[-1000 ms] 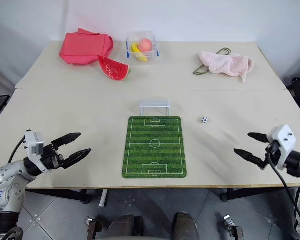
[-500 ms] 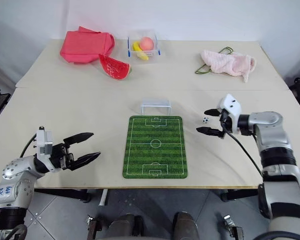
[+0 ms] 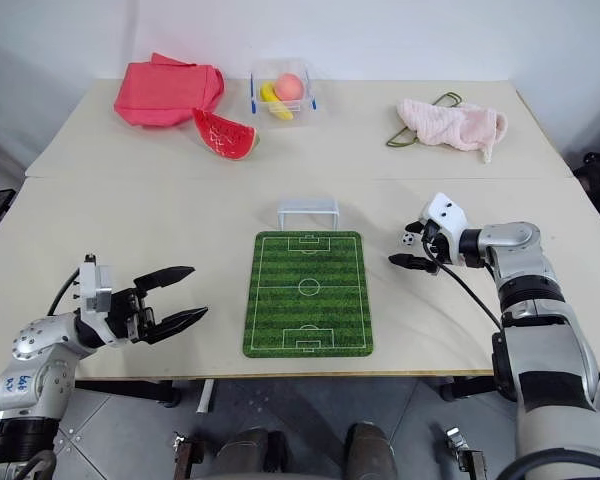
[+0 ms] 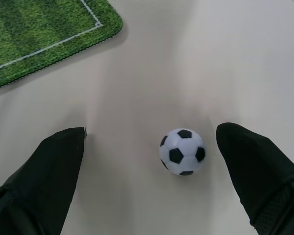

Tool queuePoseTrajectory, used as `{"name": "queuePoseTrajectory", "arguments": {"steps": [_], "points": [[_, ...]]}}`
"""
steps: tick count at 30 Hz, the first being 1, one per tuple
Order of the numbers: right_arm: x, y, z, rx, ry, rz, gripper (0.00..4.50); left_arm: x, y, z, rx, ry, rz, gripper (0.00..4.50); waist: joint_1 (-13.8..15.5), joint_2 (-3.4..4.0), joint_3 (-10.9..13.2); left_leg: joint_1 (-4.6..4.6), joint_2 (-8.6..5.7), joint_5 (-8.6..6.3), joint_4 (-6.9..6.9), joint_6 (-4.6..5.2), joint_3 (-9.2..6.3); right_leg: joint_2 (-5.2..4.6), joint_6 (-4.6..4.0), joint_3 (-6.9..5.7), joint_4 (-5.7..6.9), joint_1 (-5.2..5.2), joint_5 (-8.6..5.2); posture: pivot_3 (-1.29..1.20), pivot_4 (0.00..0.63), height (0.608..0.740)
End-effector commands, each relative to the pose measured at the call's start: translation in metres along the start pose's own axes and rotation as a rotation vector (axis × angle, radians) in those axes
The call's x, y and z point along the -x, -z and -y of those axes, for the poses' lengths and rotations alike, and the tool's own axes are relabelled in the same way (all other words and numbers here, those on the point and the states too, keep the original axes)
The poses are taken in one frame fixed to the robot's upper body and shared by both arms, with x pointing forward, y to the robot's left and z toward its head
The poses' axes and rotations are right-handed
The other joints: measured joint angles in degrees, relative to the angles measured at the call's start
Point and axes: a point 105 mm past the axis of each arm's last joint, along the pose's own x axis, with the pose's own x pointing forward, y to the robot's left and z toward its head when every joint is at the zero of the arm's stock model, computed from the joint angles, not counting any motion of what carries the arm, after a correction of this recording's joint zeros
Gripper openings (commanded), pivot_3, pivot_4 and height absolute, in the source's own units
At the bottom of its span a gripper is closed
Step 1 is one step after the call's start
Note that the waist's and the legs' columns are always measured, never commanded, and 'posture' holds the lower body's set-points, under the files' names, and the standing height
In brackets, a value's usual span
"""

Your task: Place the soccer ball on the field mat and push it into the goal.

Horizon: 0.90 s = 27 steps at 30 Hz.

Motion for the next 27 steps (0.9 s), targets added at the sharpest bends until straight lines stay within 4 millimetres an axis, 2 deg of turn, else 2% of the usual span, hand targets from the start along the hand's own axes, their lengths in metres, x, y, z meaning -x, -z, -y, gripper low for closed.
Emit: {"name": "queuePoseTrajectory", "arguments": {"steps": [1,10,11,14,15,17,19,20,22,24,27], "points": [[0.001,-0.002,0.006,-0.032,0.042,0.009,3.9,0.002,-0.011,0.0,-0.042,-0.007,0.013,4.5,-0.02,0.0,0.0,0.01,0.0,0.0,0.01,0.0,0.0,0.0,0.0,0.0,0.0,0.02,0.0,0.0,0.15,0.74],[0.003,0.001,0.01,-0.053,0.078,0.001,1.03,0.0,-0.012,0.001,-0.045,0.012,0.018,4.5,0.03,0.0,0.0,0.07,0.0,0.0,0.05,0.0,-0.01,-0.01,0.0,0.01,0.0,0.12,0.0,0.0,0.15,0.74],[0.005,-0.002,0.012,-0.041,0.084,0.01,0.85,-0.001,-0.012,0.001,-0.044,0.022,0.019,4.5,0.06,0.0,0.0,0.07,0.0,0.0,0.05,0.0,-0.01,-0.01,0.0,0.01,0.0,0.12,0.0,0.0,0.15,0.74],[0.01,-0.016,0.014,0.017,0.063,0.049,0.85,-0.003,-0.011,0.004,-0.044,0.054,0.018,4.5,0.1,0.01,0.01,0.07,0.0,0.0,0.05,0.0,-0.01,0.0,0.0,0.01,0.0,0.12,0.0,0.0,0.15,0.74],[0.012,-0.026,0.011,0.062,0.029,0.072,0.85,-0.005,-0.01,0.007,-0.045,0.082,0.022,4.5,0.11,0.03,0.02,0.06,-0.01,0.0,0.05,0.0,0.0,0.0,0.0,0.02,0.0,0.1,0.0,0.0,0.15,0.74],[0.013,-0.048,-0.006,0.155,-0.084,0.138,0.85,-0.009,-0.007,0.013,-0.05,0.13,0.027,4.5,0.17,0.07,0.04,0.03,-0.01,0.0,0.04,0.0,0.02,0.0,0.0,0.03,0.0,0.03,0.0,0.0,0.15,0.74],[0.012,-0.062,-0.032,0.209,-0.186,0.179,0.85,-0.011,-0.004,0.013,-0.058,0.148,0.029,4.5,0.33,0.07,0.04,0.02,0.01,0.0,0.01,0.0,0.0,0.01,0.0,0.02,0.02,0.0,0.0,0.0,0.15,0.74],[0.011,-0.066,-0.052,0.232,-0.243,0.185,0.85,-0.012,-0.003,0.014,-0.06,0.159,0.028,4.5,0.53,0.07,0.04,0.01,0.03,0.0,-0.01,0.0,-0.02,0.03,0.0,0.0,0.03,-0.01,0.0,0.0,0.15,0.74],[0.009,-0.066,-0.095,0.256,-0.355,0.165,0.85,-0.013,-0.002,0.015,-0.062,0.189,0.024,4.5,0.78,0.06,0.04,0.01,0.1,-0.02,0.01,-0.03,-0.09,0.07,0.0,-0.07,0.1,-0.02,0.0,0.0,0.15,0.74],[0.008,-0.067,-0.126,0.27,-0.419,0.163,0.85,-0.015,-0.002,0.013,-0.076,0.196,0.035,4.5,0.84,0.06,0.04,-0.01,0.08,-0.02,-0.01,-0.04,-0.11,0.07,0.0,-0.11,0.1,-0.04,0.0,0.0,0.15,0.74],[0.002,-0.071,-0.159,0.27,-0.463,0.167,0.85,-0.016,-0.003,0.009,-0.092,0.195,0.05,4.5,0.86,0.04,0.05,-0.1,-0.13,-0.02,0.06,-0.03,-0.03,-0.02,0.0,-0.06,0.03,-0.09,0.0,0.0,0.15,0.74]]}}
